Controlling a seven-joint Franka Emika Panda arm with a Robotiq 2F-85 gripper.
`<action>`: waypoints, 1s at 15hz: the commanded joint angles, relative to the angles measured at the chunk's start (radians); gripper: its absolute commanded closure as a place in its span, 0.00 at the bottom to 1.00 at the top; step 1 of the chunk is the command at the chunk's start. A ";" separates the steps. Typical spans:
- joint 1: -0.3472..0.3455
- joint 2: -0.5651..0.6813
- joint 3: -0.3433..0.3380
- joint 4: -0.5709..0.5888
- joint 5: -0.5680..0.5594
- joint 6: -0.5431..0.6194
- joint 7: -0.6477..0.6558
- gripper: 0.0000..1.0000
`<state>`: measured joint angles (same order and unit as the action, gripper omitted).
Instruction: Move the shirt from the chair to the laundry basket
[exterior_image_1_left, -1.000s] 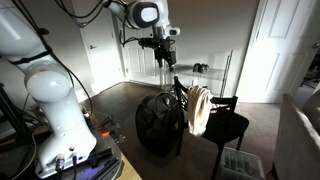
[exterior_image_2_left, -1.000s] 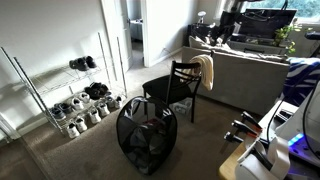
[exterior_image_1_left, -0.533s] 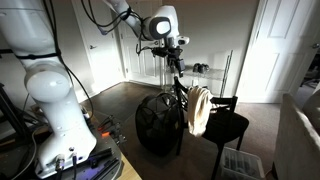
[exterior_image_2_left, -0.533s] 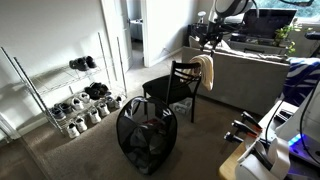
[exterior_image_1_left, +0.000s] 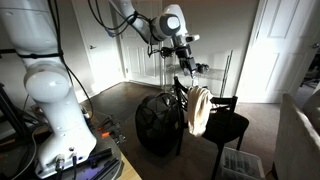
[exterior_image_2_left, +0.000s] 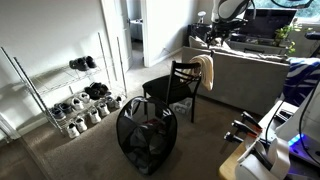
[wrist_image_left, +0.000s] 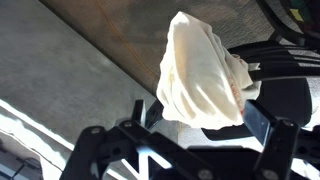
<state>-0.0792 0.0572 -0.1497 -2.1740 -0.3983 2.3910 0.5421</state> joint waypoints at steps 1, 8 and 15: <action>-0.005 0.000 0.005 0.003 0.001 -0.004 -0.002 0.00; -0.005 0.084 0.006 0.077 0.022 -0.008 -0.055 0.00; -0.021 0.309 -0.024 0.285 0.115 -0.101 -0.131 0.00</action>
<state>-0.0817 0.2695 -0.1652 -1.9979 -0.3587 2.3506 0.4903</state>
